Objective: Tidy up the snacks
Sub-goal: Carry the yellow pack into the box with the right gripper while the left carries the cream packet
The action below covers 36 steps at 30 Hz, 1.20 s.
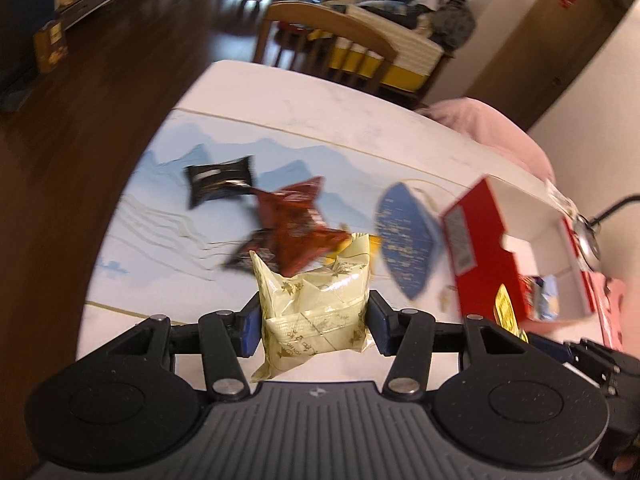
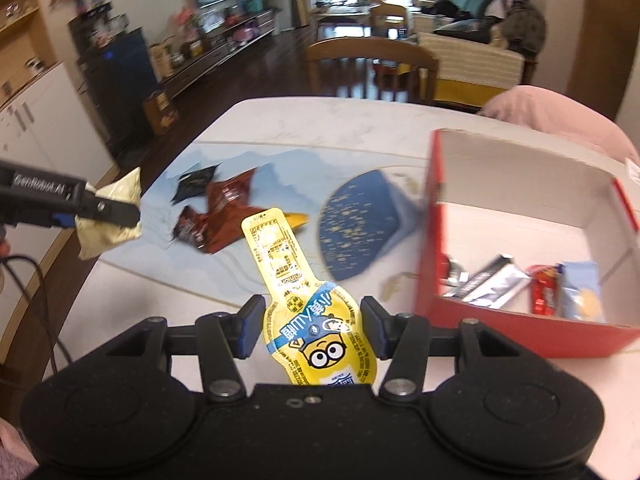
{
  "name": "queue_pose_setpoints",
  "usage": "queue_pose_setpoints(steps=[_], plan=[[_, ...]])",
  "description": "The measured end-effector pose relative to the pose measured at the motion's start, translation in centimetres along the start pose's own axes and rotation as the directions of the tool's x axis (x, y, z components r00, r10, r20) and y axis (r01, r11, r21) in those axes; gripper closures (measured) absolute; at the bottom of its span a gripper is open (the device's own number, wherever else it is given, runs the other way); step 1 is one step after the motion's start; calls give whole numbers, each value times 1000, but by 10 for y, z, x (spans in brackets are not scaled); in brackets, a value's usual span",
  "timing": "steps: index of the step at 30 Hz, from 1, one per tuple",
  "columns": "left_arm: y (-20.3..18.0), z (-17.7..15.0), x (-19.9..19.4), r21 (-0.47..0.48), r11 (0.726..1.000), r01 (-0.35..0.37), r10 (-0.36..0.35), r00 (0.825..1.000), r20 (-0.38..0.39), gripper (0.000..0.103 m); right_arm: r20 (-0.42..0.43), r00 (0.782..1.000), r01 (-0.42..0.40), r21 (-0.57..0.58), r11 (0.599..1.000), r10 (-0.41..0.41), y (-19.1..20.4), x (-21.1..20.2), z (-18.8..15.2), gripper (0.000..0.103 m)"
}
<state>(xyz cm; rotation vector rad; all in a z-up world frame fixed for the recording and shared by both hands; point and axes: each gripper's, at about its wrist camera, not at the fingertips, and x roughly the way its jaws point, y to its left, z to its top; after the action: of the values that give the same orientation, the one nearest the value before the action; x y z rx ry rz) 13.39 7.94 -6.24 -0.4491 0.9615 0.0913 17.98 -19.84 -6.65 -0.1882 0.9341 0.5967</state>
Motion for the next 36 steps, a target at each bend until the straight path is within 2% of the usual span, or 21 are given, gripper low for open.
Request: queue_pose_setpoints(steps=[7,20,30,36], plan=[[-53,-1,-2,87,995,51,-52,999,3,51,20,998,61,61,996,-62,-35,-20,4,52],[-156,2,15,219,971,99,-100,995,-4,51,55,992,109,118,987,-116,-112,-38,16,52],[-227,1,46,287,953,100,-94,995,-35,51,31,985,160,171,972,-167,-179,-34,15,52],[-258,2,74,310,947,79,-62,996,-66,51,8,980,192,196,962,-197,-217,-29,13,52]])
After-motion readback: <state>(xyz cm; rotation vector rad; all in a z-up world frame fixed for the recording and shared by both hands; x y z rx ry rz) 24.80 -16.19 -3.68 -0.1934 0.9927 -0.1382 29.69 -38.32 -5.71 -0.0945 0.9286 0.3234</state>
